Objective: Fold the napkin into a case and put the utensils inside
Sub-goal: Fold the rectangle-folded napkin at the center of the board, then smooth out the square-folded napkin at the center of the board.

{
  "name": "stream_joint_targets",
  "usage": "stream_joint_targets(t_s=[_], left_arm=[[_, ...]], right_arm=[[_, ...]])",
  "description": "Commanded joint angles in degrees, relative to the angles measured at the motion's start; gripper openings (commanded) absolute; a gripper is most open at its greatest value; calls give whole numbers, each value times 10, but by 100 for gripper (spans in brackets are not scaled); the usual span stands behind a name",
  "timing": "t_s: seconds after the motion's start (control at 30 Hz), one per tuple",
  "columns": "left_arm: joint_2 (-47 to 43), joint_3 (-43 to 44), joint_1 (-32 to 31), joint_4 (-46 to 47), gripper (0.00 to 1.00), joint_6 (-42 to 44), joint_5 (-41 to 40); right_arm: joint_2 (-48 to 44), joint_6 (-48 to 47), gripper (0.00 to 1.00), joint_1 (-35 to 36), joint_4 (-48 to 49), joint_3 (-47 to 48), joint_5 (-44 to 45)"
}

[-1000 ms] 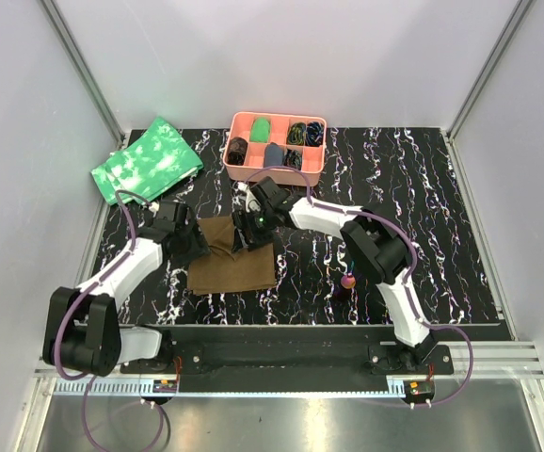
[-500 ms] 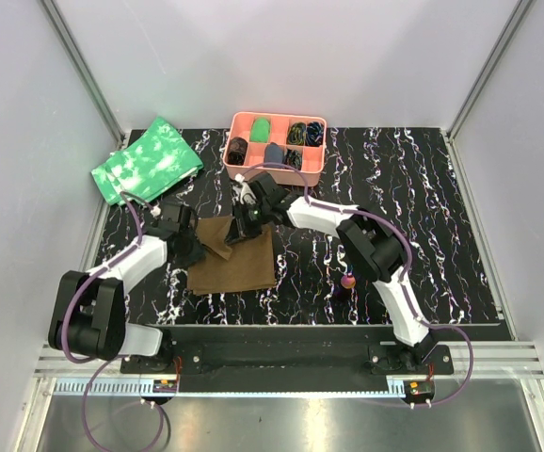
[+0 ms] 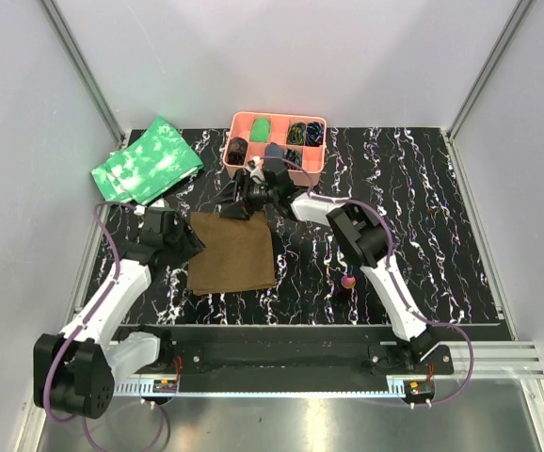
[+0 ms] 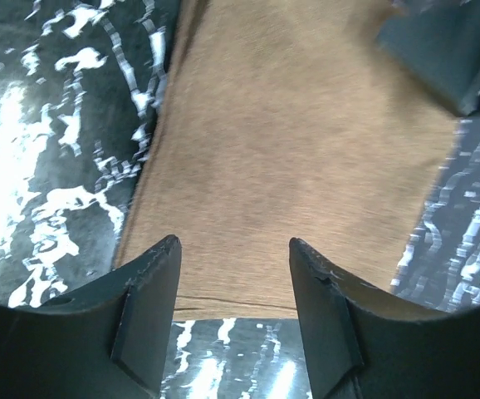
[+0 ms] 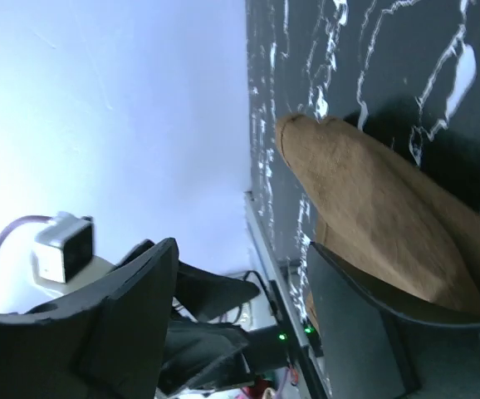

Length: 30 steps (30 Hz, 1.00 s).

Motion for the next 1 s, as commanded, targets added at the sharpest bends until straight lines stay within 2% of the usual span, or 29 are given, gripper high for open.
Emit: stream_joint_targets(t_s=[0.0,0.03,0.13,0.23,0.37,0.43,0.47,0.5,0.57,0.67,0.77,0.87,0.97], left_arm=[[29,33,7,23,55,15,77],[66,41,7,33,54,21,111],[140,44,5,78,47,19,180],[173,37,-13,116,46,8,181],[189,41,-40,136,46,-6,169],[201,50,-40,142,46,-9,170],[206,57,-37,140,45,-9,169],[212,74,-36,138,45,-9,168],[237,90,-25,142,45,-12,177],[287,124,-8,141,44,-17,197],[317,139,-4,136,43,-22,166],[333,133,-2,130,43,-29,142],[321,100,0,135,45,-33,113]], right_arm=[[-147,-140,75,6,-144,-37,9],[-166,-203,76,6,-175,-66,21],[-229,-309,76,7,-276,-116,80],[-258,-385,73,5,-323,-171,116],[-269,-435,60,5,-342,-198,148],[-260,-465,55,5,-340,-184,167],[-250,-472,49,3,-343,-170,160],[-227,-479,38,0,-353,-155,152],[-204,-477,31,-4,-356,-121,138],[-164,-481,28,-8,-356,-84,156],[-132,-482,28,-26,-349,-55,170],[-91,-495,28,-42,-369,-18,192],[-92,-518,29,-50,-379,-12,196]])
